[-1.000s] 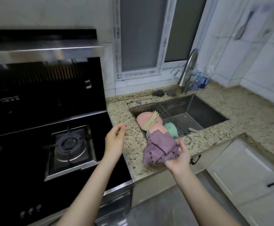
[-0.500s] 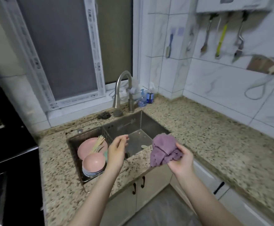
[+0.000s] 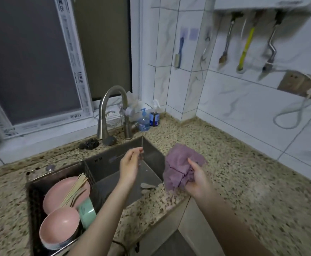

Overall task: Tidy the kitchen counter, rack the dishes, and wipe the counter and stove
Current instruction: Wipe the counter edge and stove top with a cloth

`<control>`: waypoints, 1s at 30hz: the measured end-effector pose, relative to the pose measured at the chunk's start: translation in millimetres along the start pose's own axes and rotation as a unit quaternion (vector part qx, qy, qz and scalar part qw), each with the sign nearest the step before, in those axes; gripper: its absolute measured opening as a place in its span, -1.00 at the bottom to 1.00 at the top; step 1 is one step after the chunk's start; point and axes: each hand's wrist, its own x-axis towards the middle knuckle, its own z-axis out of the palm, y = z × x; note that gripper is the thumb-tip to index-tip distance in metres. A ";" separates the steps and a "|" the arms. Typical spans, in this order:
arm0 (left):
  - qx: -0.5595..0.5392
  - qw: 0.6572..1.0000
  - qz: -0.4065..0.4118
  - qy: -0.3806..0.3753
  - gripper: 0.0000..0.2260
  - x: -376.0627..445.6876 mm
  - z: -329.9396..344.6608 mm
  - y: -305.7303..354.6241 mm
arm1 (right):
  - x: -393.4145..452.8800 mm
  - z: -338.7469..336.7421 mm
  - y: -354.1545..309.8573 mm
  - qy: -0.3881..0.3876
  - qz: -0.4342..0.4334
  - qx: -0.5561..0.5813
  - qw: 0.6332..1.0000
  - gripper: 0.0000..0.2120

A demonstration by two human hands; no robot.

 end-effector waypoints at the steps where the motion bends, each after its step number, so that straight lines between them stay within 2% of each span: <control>1: -0.006 1.000 0.001 0.008 -0.80 19.5 2.7 0.1 | 17.3 12.4 -5.2 0.008 0.005 -0.021 1.000 -0.70; 4: -0.030 0.999 -0.005 0.034 -0.80 64.3 0.8 -5.5 | 64.0 42.7 -13.2 0.013 0.021 -0.061 0.998 -0.65; 9: -0.034 0.995 -0.007 0.098 -0.80 128.5 -16.2 -20.3 | 143.7 96.4 -16.1 -0.033 0.045 -0.072 0.996 -0.60; 14: -0.051 0.985 -0.041 0.161 -0.78 161.9 -62.4 -37.2 | 205.5 145.8 8.6 -0.075 0.108 -0.091 0.987 -0.71; 18: -0.029 0.972 -0.035 0.232 -0.75 176.9 -101.1 -37.3 | 252.2 205.3 18.2 -0.119 0.143 -0.061 0.981 -0.81; 22: 0.009 0.974 -0.028 0.225 -0.84 168.3 -110.6 -36.6 | 298.2 261.4 30.4 -0.114 0.151 -0.163 0.968 -0.88; 26: 0.029 0.949 0.010 0.315 -0.84 167.0 -109.1 -34.6 | 339.3 297.2 45.3 -0.139 0.187 -0.193 0.953 -0.89; 28: 0.034 0.943 0.022 0.331 -0.84 169.6 -105.9 -31.7 | 354.9 305.2 51.4 -0.140 0.155 -0.298 0.931 -0.95; 29: 0.036 0.942 0.023 0.334 -0.84 171.4 -103.0 -30.7 | 363.0 306.7 53.2 -0.141 0.123 -0.405 0.895 -0.97; 30: 0.036 0.942 0.025 0.334 -0.84 172.1 -100.9 -29.8 | 367.2 306.2 54.4 -0.143 0.090 -0.513 0.842 -0.92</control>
